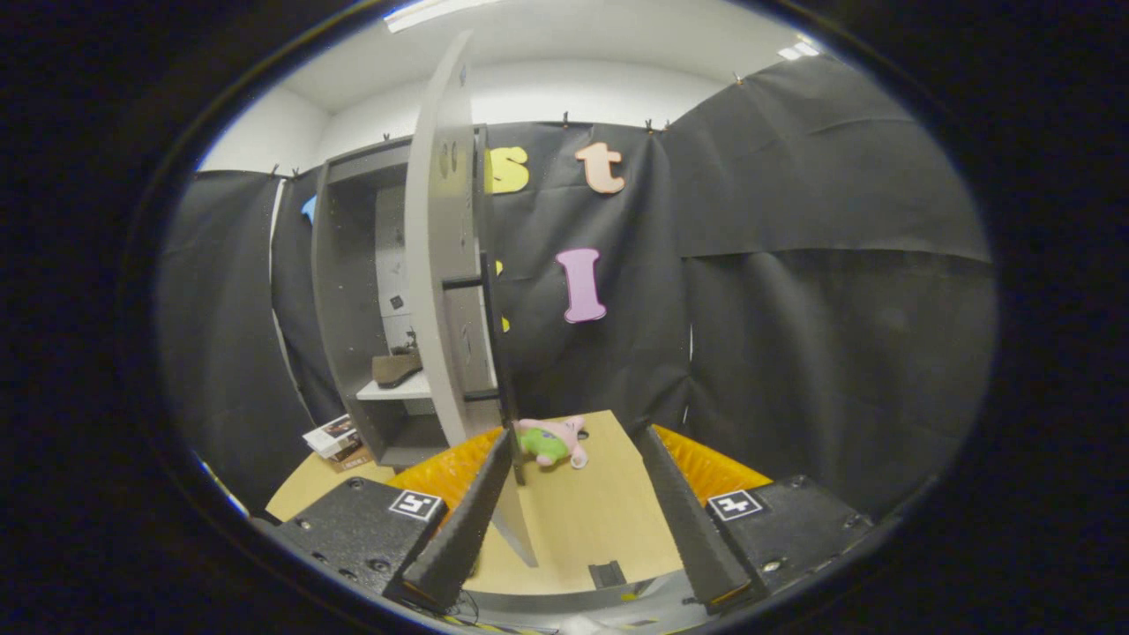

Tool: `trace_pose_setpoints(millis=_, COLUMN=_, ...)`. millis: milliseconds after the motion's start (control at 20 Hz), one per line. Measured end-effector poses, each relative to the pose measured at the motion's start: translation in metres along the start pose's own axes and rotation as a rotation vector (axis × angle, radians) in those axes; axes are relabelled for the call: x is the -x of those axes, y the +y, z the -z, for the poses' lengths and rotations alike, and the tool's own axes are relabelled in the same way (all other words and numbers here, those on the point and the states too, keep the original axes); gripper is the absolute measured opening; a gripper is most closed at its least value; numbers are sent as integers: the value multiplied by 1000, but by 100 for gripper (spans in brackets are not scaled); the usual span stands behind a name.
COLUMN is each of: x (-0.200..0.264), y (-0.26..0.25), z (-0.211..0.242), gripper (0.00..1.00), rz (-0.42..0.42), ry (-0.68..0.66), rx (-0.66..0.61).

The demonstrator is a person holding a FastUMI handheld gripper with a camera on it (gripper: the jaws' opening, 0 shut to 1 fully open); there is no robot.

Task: Open the shoe cabinet door, grab the shoes and put them into the shoe cabinet, then close the shoe cabinet door.

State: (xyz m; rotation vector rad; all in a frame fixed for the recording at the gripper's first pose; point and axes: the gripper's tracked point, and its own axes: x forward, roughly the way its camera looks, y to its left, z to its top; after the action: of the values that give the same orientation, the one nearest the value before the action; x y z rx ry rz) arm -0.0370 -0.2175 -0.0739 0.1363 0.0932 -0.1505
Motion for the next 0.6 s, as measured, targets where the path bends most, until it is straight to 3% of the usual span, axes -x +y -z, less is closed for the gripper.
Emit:
trace_pose_setpoints(millis=150, x=9, y=30, z=34, gripper=99, rz=4, ry=17, rx=-6)
trace_pose_setpoints(millis=600, x=-8, y=172, z=167, gripper=99, rz=-136, ry=196, rx=39)
